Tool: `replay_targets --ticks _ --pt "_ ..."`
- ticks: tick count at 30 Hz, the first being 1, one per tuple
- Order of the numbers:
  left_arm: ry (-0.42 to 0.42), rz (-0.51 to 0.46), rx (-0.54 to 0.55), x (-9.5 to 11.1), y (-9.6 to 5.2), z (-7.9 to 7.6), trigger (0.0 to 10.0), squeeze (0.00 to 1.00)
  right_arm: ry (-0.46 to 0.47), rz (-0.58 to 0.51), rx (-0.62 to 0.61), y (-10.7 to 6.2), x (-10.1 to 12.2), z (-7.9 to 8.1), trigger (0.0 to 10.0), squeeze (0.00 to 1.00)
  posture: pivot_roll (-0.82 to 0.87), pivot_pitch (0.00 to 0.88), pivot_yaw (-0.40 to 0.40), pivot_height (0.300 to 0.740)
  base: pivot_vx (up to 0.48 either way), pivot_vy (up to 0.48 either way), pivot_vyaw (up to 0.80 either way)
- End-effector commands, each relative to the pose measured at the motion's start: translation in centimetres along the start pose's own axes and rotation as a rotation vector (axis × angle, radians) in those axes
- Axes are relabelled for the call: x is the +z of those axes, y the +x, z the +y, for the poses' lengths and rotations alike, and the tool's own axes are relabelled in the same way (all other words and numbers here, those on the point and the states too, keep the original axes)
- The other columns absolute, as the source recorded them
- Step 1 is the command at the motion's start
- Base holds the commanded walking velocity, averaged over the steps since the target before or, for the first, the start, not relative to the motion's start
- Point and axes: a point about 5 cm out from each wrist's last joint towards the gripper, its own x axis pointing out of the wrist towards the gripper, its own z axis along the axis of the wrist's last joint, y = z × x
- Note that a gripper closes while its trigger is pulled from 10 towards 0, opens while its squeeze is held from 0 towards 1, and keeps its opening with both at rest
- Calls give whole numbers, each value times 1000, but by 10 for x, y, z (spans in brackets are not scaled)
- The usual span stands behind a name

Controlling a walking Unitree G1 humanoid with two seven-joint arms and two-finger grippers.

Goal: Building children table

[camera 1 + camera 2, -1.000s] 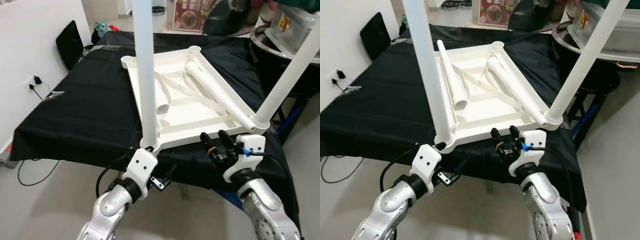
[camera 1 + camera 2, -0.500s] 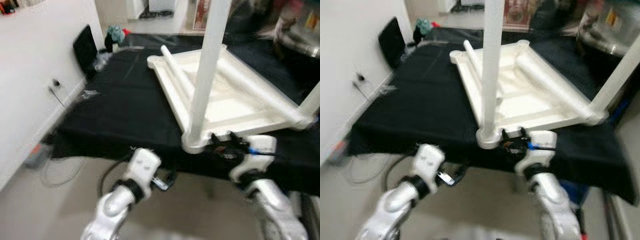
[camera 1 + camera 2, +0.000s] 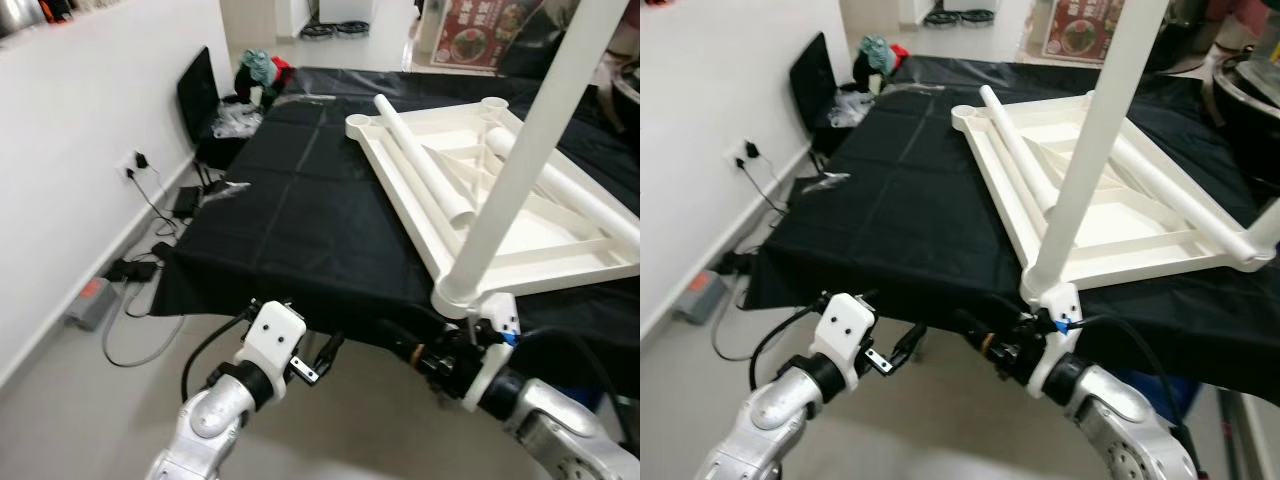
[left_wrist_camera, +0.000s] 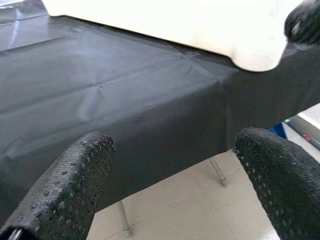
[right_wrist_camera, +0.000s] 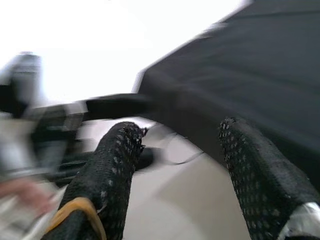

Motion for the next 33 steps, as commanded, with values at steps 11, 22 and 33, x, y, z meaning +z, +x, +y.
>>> replay_targets --ticks 11,22,33 --pt "-8 4 -8 -1 0 -3 10000 0 -118 -300 -185 65 64 -2 10000 0 108 107 -2 740 0 0 0" --pt "-10 0 -9 0 1 -6 10000 0 -212 -326 -463 91 90 -20 10000 0 109 106 -9 740 0 0 0" --pt "-13 -4 -3 1 1 -5 10000 0 -313 -294 -1003 42 96 -94 10000 0 109 119 -16 740 0 0 0"
